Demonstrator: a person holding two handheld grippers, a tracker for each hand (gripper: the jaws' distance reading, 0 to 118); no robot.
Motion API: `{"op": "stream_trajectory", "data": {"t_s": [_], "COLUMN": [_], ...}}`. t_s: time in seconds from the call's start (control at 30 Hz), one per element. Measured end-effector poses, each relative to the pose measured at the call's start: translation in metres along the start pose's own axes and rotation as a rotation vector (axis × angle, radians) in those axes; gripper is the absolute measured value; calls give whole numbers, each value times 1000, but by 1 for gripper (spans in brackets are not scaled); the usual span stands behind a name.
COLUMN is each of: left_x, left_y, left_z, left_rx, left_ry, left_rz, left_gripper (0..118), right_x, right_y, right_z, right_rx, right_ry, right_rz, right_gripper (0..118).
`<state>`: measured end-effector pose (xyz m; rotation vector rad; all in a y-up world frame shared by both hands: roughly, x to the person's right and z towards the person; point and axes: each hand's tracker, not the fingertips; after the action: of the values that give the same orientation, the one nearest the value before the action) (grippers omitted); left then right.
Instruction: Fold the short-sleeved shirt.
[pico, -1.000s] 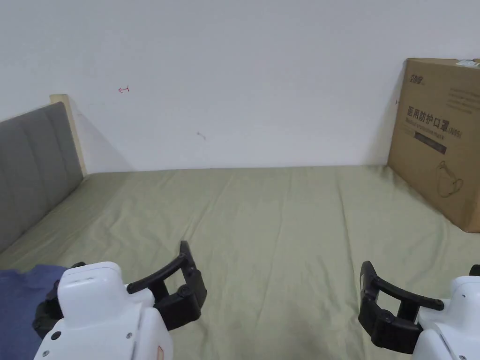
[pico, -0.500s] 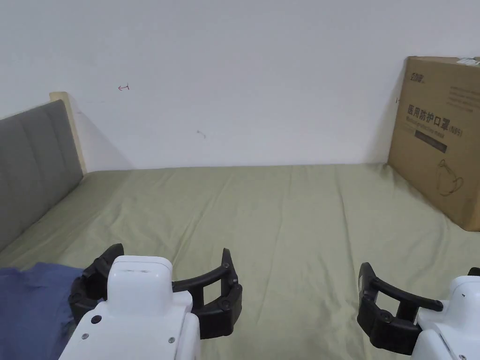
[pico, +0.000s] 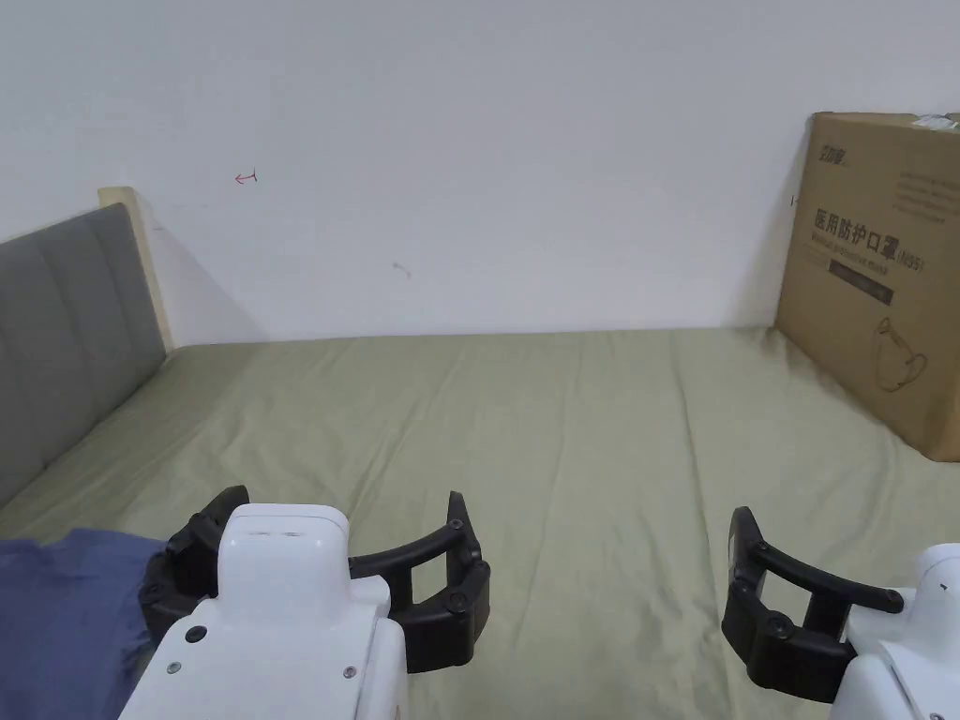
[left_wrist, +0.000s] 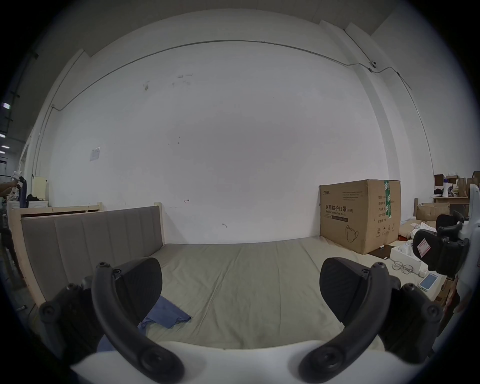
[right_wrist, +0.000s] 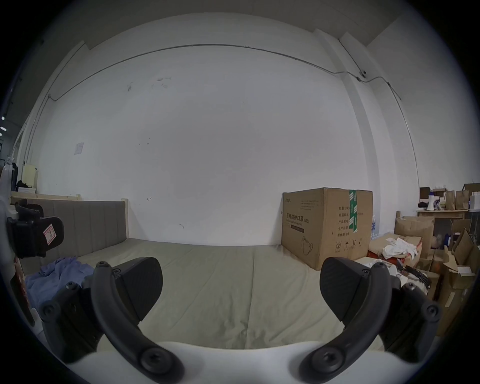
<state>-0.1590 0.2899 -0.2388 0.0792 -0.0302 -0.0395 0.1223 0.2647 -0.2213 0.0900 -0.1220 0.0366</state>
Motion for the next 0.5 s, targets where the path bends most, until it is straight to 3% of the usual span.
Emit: {"op": "stream_trajectory", "data": {"t_s": [0.5], "left_x": [6], "left_y": [-1], "left_z": [6], "left_rx": [14], "left_ry": [5], "left_rz": [-12], "left_gripper": [118], "right_x": [1], "right_y": [-2], "right_z": [3], "right_rx": [10], "right_ry": [15], "right_rz": [-44], "right_gripper": [118]}}
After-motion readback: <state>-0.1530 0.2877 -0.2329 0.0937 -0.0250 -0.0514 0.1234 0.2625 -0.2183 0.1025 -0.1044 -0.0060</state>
